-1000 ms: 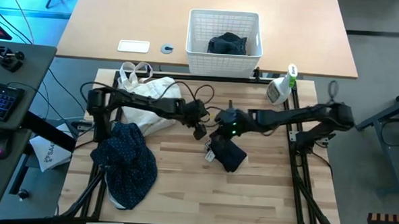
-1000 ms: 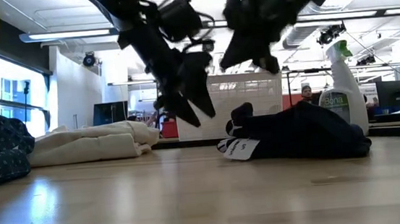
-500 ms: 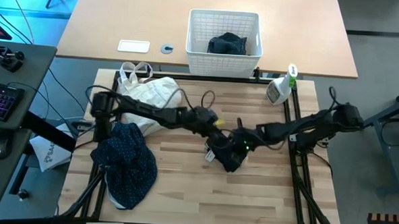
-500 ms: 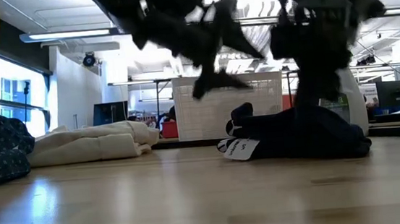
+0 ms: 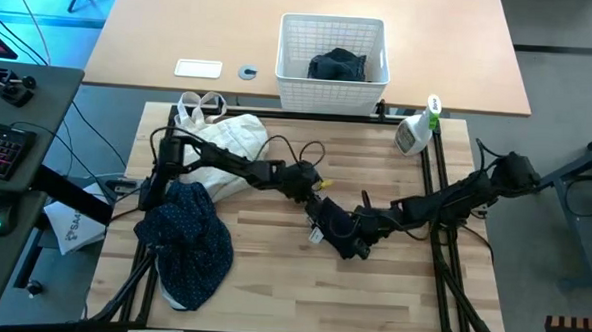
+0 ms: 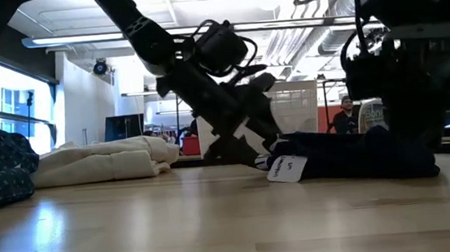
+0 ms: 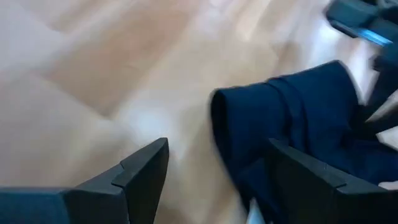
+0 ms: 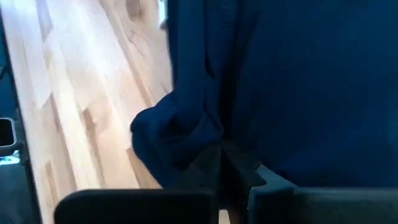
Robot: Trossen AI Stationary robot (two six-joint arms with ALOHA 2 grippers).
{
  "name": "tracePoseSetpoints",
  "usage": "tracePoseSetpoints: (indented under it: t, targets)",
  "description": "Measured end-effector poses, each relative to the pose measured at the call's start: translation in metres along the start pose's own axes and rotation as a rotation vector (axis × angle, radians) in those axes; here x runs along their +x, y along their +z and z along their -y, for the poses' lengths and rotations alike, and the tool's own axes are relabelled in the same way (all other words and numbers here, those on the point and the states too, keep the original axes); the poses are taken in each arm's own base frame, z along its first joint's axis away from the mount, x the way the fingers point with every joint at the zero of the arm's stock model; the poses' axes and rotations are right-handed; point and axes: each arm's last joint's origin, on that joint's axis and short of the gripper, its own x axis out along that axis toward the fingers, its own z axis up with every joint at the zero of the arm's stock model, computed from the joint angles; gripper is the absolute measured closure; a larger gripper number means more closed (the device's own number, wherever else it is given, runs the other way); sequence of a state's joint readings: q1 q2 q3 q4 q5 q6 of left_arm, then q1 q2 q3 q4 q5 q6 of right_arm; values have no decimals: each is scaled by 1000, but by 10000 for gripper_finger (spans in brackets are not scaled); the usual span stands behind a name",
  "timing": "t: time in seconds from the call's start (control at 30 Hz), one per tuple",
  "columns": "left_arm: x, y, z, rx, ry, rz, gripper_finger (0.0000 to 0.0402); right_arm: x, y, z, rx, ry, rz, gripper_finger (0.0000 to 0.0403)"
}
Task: Fold Laundry from Bin
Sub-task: Fold the black boxer short, then put the folded black boxer short into the white bin
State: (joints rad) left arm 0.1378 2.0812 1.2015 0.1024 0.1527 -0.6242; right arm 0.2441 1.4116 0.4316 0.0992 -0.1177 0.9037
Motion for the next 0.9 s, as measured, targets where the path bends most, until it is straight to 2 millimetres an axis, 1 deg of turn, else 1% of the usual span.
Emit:
tracePoseSetpoints:
  t: [0.1, 0.2, 0.27, 0.37, 0.43, 0.5, 0.6, 0.7, 0.73, 0.8, 0.9]
  targets:
    - [-22, 13, 3, 61, 31, 25, 147, -8, 11, -9, -8, 50, 31, 401]
    - [-53, 24, 11, 143, 74, 35, 147, -21, 24, -14, 7, 96, 65, 397]
    - [-73, 25, 15, 196, 126, 16, 147, -31, 33, -14, 32, 107, 75, 385]
    - [-102, 28, 22, 245, 182, 22, 147, -44, 42, -3, 126, 89, 54, 347]
    - [-118, 28, 28, 253, 204, 33, 147, -49, 45, 8, 180, 55, 20, 308]
    - [-130, 27, 34, 262, 216, 41, 147, -51, 45, 20, 216, 2, -25, 261]
    - [-141, 22, 46, 277, 196, 52, 147, -49, 46, 35, 228, -81, -68, 188]
    - [-146, 17, 56, 298, 179, 53, 147, -39, 52, 41, 201, -52, -77, 131]
    - [-145, 14, 59, 306, 174, 49, 147, -34, 54, 42, 195, -29, -83, 121]
    - [-144, 9, 64, 318, 170, 27, 147, -21, 59, 45, 188, 13, -85, 114]
    - [-145, -1, 67, 313, 182, -23, 147, -3, 63, 48, 187, 80, -105, 128]
